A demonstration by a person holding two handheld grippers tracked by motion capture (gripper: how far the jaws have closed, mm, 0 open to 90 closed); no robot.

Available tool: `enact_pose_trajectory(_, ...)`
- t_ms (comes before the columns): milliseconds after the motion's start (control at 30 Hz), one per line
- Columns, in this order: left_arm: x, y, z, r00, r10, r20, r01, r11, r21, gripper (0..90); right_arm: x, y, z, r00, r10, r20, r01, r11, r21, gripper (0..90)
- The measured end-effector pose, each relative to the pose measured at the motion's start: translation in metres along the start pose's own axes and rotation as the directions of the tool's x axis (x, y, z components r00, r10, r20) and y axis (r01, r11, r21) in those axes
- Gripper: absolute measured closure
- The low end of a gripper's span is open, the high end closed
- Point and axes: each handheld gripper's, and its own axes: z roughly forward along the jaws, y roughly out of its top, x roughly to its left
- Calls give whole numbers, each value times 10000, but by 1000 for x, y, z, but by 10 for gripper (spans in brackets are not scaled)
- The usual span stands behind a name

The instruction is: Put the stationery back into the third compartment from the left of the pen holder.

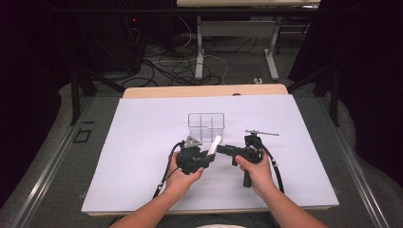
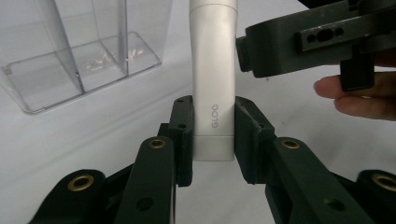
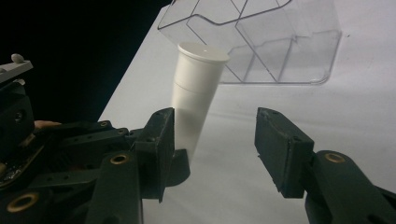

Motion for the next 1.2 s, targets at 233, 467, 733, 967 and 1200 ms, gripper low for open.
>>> enact_pose_trajectory(233,-5,-4,2,9996,122,272,-126,9998,163,709,-3,-6,5,9940,480,-984,-564,9949,-838,487)
enact_pose_trajectory(467,-12,-6,5,9984,387,416,-396,9990,197,709,-5,-9,7,9962,439,-748,-483,9971,-583,527)
enact_pose_trajectory(733,-15,-8,6,9976,473,509,-488,9984,282,709,-6,-10,8,9964,691,-487,-712,9966,-409,631)
enact_pose_trajectory(967,-14,-9,7,9969,619,481,-634,9975,298,708,-8,-10,8,9876,1444,-608,-1461,9890,-234,654)
enact_pose_trajectory(1200,-14,-10,8,9975,422,569,-444,9983,382,708,-10,-10,9,9855,1562,-666,-1574,9875,-125,660)
